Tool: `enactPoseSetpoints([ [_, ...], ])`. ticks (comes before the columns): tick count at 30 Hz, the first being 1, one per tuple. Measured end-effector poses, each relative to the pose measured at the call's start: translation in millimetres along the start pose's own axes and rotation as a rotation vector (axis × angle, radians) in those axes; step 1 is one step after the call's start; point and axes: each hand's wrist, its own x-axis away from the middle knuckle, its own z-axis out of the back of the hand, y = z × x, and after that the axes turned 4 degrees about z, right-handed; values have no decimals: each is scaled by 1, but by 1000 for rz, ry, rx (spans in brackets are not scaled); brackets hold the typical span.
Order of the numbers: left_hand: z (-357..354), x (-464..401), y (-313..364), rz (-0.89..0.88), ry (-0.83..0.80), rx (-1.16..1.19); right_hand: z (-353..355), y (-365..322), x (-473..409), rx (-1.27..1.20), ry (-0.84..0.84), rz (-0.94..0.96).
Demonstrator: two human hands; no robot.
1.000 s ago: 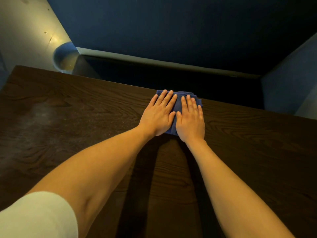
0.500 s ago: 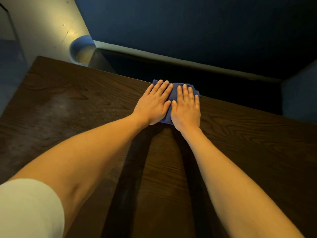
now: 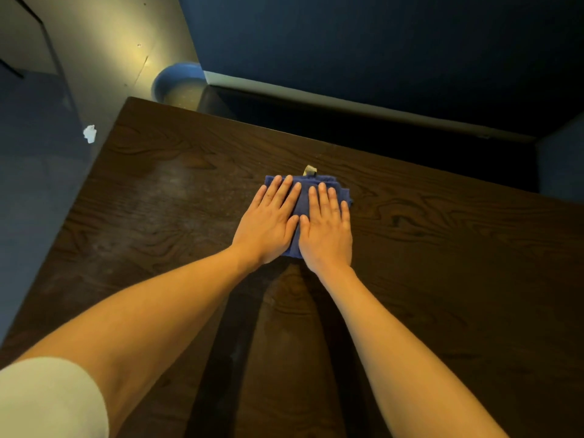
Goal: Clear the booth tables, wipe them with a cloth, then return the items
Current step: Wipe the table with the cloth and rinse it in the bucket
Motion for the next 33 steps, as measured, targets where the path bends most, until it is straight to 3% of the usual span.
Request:
enactPoseSetpoints([
  [12, -11, 123, -8, -17, -105, 15, -28, -64, 116, -29, -43, -79],
  [28, 17, -17, -47, -55, -17, 6, -1, -44, -28, -6, 28, -90],
  [33, 17, -28, -51, -57, -13, 7, -1, -46, -38, 8, 32, -103],
])
